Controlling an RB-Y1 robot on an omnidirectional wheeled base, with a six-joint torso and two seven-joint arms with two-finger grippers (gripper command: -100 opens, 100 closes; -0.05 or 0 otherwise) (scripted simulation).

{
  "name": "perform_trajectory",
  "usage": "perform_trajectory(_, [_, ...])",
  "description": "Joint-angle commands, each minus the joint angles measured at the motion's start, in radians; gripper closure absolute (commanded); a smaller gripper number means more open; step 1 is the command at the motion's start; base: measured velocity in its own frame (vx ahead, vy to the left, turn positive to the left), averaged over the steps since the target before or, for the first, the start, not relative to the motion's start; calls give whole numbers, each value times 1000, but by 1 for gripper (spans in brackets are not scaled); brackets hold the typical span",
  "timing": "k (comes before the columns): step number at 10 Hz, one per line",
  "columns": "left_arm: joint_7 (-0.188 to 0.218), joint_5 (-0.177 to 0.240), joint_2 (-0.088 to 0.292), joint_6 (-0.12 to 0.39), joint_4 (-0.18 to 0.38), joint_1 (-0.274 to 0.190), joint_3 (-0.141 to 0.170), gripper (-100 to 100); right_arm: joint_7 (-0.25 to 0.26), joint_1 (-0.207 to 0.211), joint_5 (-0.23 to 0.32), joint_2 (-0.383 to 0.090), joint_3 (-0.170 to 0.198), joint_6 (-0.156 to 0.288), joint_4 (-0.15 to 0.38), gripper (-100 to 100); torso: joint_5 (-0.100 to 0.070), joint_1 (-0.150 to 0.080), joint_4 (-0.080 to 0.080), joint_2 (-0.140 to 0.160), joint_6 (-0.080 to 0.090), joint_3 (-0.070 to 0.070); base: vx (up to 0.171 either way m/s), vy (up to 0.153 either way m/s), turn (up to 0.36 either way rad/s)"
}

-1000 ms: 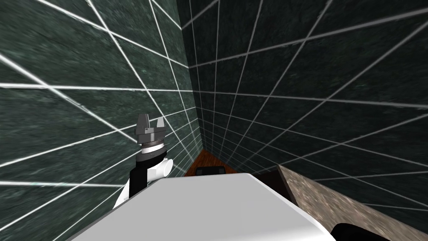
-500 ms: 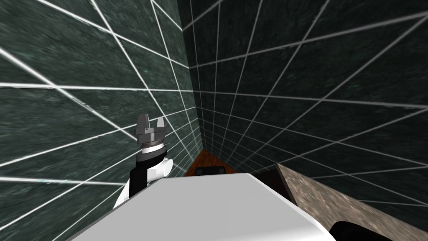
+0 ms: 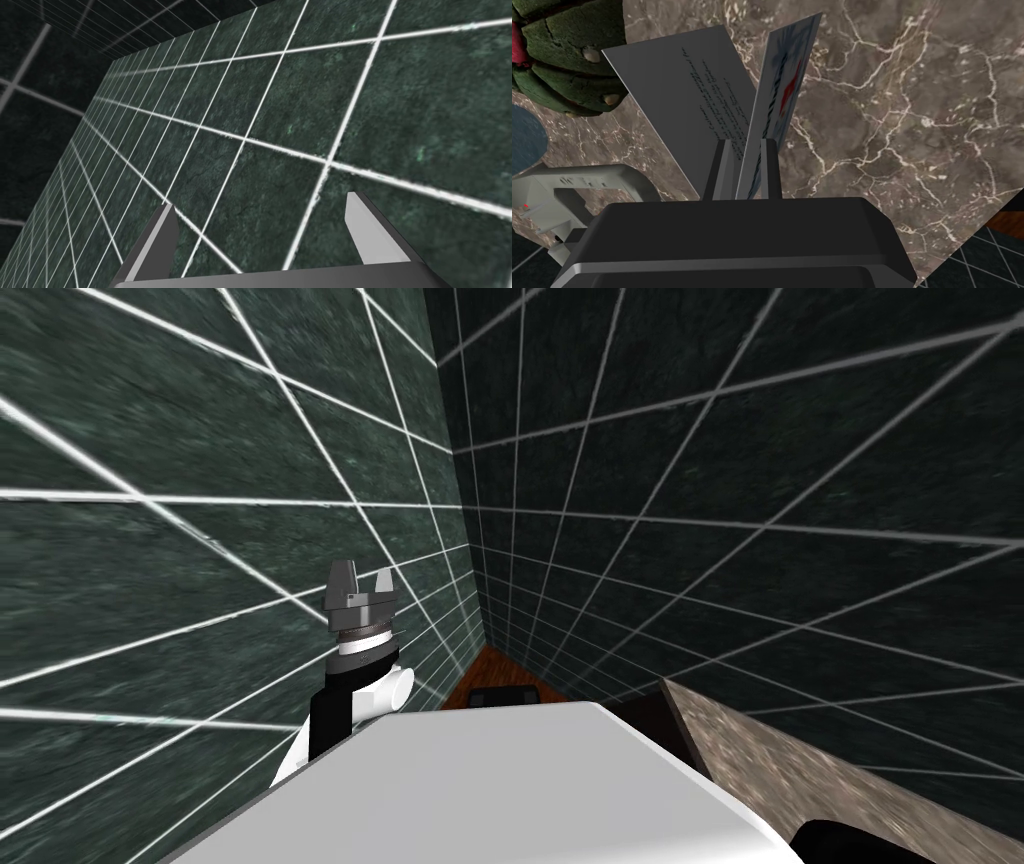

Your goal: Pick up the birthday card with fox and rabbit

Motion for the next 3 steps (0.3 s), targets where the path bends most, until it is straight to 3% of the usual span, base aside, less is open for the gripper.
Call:
perform_trajectory(1, [0, 0, 0, 0, 0, 0, 0, 0, 12, 14, 3, -10, -21, -29, 16, 100, 0, 0, 0, 0, 0, 0, 52, -6, -5])
perform_trajectory(2, [0, 0, 0, 0, 0, 0, 0, 0, 4, 6, 3, -10, -14, -17, 14, 100, 0, 0, 0, -2, 0, -1, 21, -3, -2])
perform_trajectory(3, [0, 0, 0, 0, 0, 0, 0, 0, 7, 7, 3, -11, -15, -20, 18, 0, 0, 0, 0, -1, 0, -1, 0, 0, 0])
